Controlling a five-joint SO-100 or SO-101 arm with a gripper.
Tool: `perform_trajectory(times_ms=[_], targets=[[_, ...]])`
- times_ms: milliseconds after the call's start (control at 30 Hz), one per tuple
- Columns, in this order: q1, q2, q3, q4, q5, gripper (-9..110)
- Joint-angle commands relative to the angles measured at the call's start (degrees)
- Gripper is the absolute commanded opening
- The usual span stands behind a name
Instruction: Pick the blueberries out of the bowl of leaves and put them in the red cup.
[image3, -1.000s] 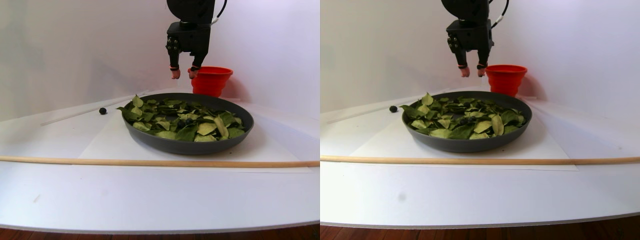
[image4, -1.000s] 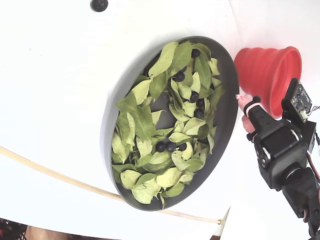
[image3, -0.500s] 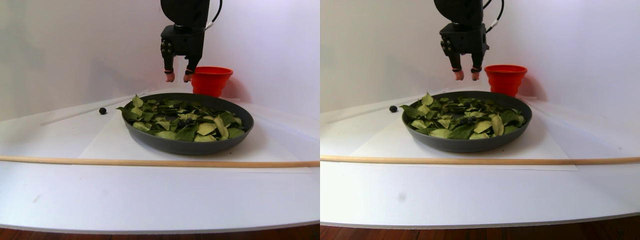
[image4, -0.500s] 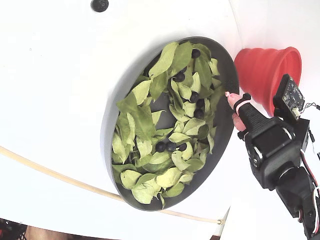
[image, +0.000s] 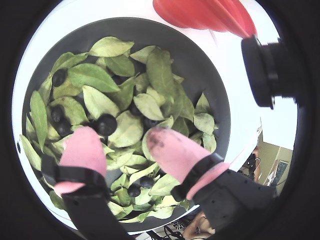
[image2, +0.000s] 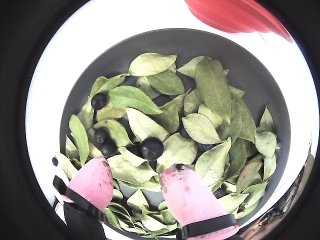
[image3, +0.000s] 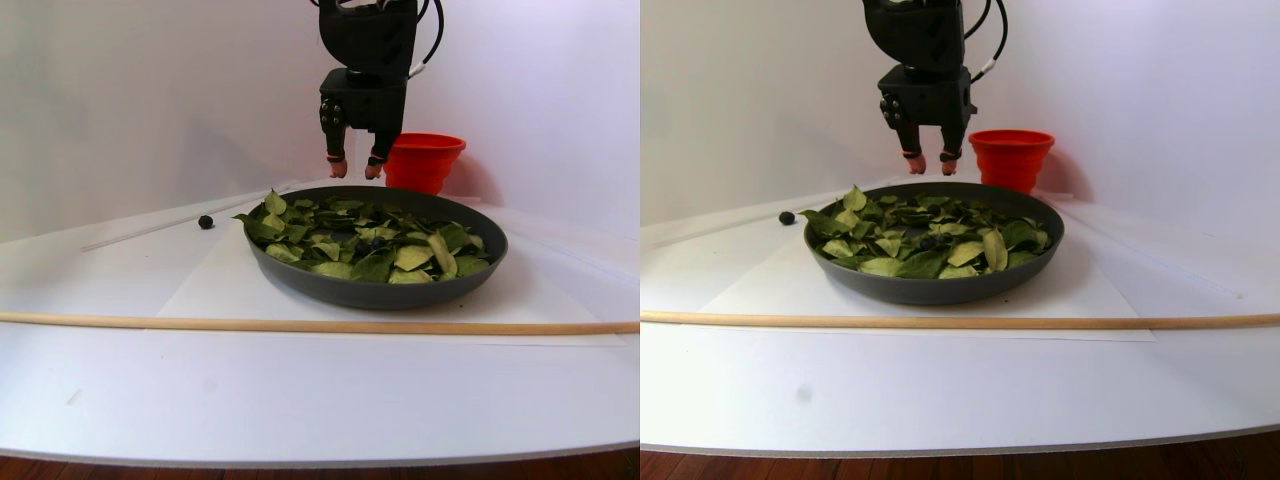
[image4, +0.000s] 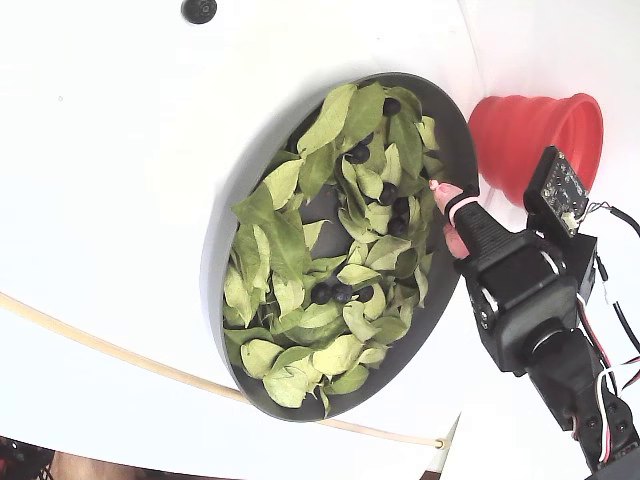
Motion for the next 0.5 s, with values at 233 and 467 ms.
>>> perform_trajectory(times_ms=[233,467], targets=[[-0.4,-1.6,-1.1,-2.1,0.5,19],[-0.7,-3.5,-2.7,-2.5,1.2,19]])
